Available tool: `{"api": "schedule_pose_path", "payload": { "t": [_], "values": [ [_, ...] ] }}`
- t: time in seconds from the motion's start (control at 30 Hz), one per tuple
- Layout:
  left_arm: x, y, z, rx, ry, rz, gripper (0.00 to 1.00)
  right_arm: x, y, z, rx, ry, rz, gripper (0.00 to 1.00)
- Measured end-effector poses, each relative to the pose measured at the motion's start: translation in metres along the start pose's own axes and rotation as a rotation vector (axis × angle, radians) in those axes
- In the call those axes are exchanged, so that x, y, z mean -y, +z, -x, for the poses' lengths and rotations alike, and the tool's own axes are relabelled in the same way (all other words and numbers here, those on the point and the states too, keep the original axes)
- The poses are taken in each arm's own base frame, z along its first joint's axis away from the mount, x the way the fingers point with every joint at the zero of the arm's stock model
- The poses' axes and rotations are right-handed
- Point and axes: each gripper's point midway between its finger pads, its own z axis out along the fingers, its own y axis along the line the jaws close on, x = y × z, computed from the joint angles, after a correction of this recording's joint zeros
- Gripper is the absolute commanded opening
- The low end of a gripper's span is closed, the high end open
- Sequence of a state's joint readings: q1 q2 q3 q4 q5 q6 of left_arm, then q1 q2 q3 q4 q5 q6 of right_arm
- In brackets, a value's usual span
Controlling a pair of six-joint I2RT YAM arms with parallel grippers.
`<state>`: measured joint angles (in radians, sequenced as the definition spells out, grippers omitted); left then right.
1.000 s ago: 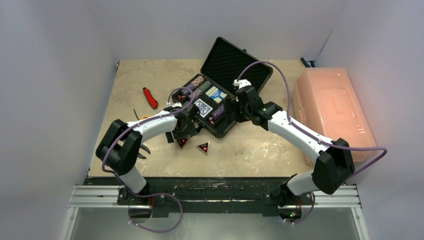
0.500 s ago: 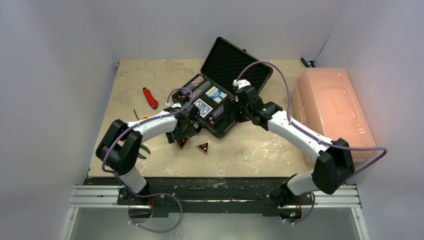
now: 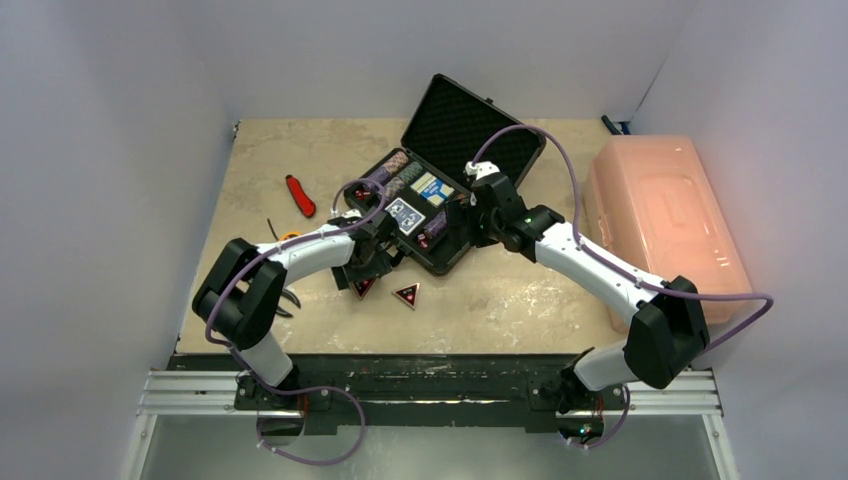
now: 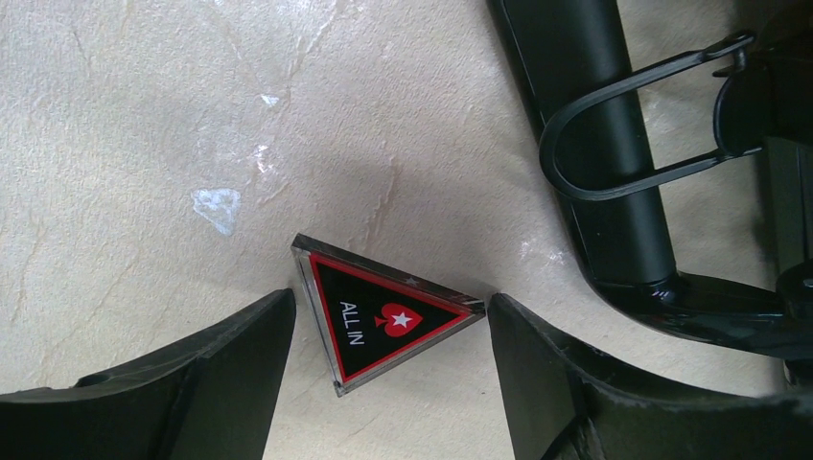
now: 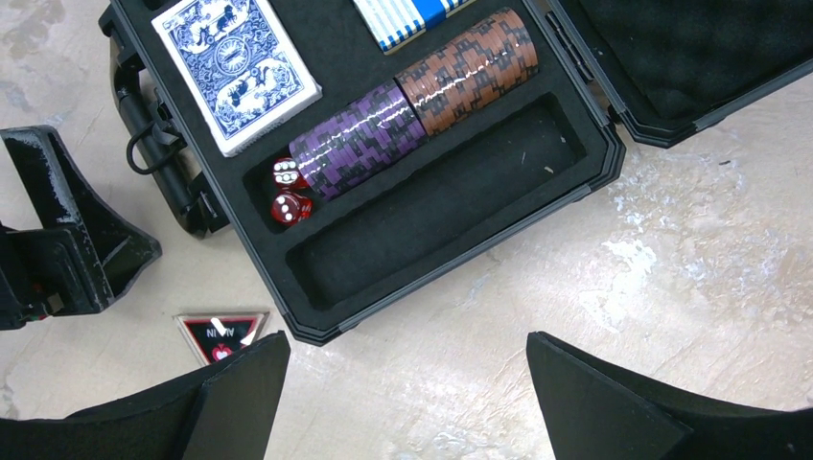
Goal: Pack up texas hold em set
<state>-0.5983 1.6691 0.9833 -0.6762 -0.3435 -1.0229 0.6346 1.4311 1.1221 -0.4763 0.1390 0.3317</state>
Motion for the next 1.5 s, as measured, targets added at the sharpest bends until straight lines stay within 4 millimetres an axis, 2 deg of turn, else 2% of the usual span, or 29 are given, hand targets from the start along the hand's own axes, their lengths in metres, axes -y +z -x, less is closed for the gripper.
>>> {"api": "schedule_pose_path", "payload": {
  "t": [0.43,0.77,1.0,1.17,1.5],
  "values": [
    [0.003,0.002,0.000,0.006,-0.027,-0.011,0.69,0.000,0.000,0.000,0.001,0.000,0.002,0.99],
    [0.003,0.002,0.000,0.010,-0.039,-0.016,0.53,-0.001,0.000,0.000,0.000,-0.002,0.004,0.99],
    [0.003,0.001,0.000,0.015,-0.042,-0.021,0.47,-0.001,0.000,0.000,0.000,-0.004,0.004,0.99],
    [0.000,0.000,-0.001,0.019,-0.044,-0.027,0.45,-0.001,0.000,0.000,0.000,-0.004,0.004,0.99],
    [-0.012,-0.003,-0.008,0.012,-0.040,-0.017,0.33,0.000,0.000,0.000,0.000,-0.006,0.003,0.99]
  ]
}}
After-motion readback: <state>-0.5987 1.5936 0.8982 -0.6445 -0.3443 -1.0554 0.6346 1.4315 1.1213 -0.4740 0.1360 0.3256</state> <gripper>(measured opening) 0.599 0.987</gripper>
